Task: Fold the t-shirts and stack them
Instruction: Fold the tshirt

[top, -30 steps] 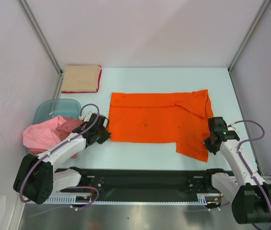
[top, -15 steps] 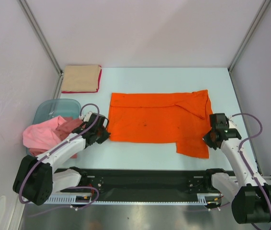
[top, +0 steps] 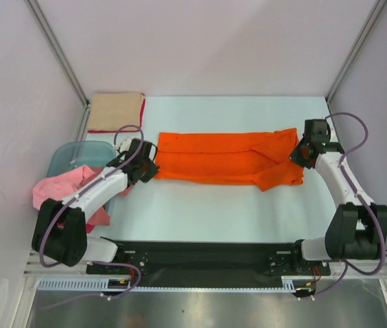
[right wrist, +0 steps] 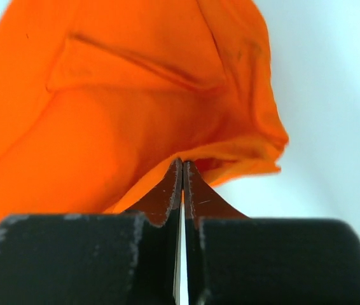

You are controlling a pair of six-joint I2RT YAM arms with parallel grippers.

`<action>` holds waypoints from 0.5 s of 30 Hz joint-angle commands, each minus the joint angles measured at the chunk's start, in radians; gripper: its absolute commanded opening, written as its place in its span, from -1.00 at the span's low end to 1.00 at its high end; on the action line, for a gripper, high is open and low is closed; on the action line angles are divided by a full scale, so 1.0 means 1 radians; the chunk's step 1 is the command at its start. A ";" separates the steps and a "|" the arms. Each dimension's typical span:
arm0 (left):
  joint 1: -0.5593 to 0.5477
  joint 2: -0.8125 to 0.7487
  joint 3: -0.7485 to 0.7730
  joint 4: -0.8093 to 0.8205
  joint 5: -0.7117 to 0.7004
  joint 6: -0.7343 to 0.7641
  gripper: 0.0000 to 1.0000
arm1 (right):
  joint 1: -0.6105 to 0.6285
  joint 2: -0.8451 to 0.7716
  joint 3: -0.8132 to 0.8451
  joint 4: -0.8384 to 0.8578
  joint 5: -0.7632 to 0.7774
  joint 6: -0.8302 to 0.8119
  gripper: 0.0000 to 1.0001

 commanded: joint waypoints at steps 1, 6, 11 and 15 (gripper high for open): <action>0.038 0.050 0.078 0.007 -0.034 0.018 -1.00 | -0.044 0.069 0.085 0.084 -0.104 -0.061 -1.00; 0.088 0.153 0.170 0.008 -0.005 0.035 -0.99 | -0.044 0.197 0.189 0.116 -0.149 -0.068 -1.00; 0.117 0.270 0.251 0.005 0.011 0.041 -0.99 | -0.047 0.279 0.270 0.127 -0.182 -0.075 -1.00; 0.124 0.327 0.296 0.002 0.038 0.055 -0.99 | -0.058 0.342 0.321 0.107 -0.180 -0.077 -1.00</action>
